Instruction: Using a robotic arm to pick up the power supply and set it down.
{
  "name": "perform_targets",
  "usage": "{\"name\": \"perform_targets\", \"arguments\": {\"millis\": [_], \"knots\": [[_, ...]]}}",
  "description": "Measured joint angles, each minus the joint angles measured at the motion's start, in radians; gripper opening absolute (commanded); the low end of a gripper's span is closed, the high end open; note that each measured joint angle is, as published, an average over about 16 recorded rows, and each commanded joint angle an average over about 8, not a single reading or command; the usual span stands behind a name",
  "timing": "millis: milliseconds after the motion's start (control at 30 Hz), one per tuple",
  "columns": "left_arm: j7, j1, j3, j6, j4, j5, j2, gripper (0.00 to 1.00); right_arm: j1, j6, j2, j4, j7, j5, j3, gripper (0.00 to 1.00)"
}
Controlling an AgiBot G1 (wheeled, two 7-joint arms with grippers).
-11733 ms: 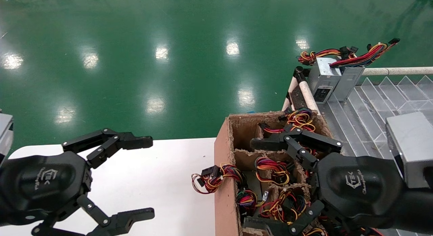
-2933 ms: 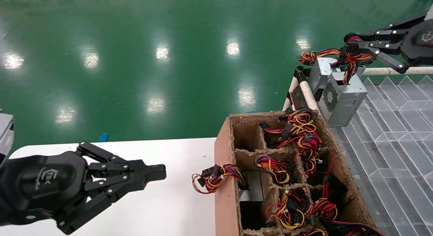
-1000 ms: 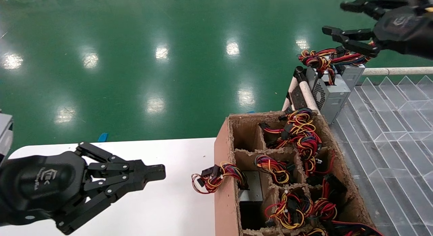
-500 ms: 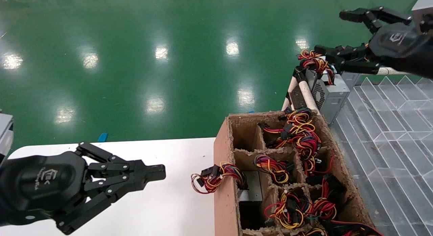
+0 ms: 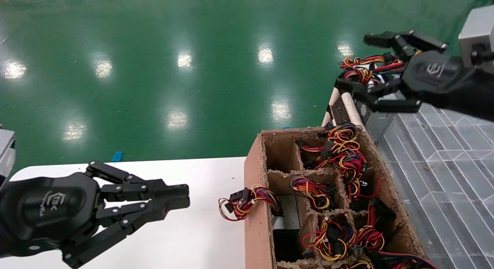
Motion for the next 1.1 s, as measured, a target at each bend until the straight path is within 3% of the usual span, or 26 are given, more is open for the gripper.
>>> {"name": "perform_targets", "arguments": {"millis": [1100], "knots": [[0.000,0.000,0.000,0.000,0.000,0.000,0.000,1.00,-0.464,-0.068,0.116,0.654,0.401,0.293,0.048,1.00]]}}
